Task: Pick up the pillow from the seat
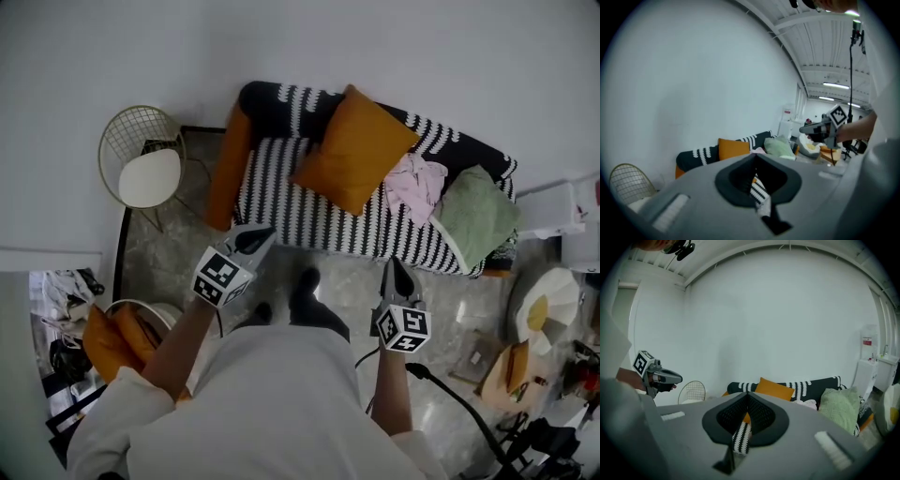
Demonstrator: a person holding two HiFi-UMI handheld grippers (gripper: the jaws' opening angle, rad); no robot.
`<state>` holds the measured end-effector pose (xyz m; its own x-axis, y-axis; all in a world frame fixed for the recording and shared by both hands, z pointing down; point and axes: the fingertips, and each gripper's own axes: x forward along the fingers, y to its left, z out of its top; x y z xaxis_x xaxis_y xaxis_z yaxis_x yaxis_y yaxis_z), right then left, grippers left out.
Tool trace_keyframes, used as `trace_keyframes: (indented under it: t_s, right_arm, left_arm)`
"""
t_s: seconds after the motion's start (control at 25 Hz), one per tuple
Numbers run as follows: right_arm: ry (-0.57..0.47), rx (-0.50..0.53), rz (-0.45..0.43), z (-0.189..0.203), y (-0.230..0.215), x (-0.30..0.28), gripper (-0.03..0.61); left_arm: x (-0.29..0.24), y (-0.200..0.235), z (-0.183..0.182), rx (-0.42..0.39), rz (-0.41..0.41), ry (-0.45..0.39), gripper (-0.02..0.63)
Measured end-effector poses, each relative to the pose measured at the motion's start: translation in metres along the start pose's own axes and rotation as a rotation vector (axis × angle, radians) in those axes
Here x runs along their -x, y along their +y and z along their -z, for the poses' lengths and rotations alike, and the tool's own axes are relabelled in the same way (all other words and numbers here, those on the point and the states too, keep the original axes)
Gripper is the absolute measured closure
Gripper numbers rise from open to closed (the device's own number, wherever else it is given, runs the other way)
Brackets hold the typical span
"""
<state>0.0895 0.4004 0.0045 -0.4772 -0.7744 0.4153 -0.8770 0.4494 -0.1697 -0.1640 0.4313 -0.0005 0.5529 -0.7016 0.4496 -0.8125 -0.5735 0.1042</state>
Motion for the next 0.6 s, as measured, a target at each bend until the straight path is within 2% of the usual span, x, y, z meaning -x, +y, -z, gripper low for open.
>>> trace_keyframes:
  t_s: [0.16,0.6]
  right_arm:
    - [0.009,0.012,-0.036,-0.01,-0.034,-0.018,0.572]
    - [0.05,0.015,-0.075,-0.018,-0.099,-0.061,0.572]
  left_arm:
    - [-0.025,0.007,-0.02,0.012,-0.038,-0.008,0.614]
    - [-0.096,0.02,-0.033,0.038,-0.09,0.038,0.614]
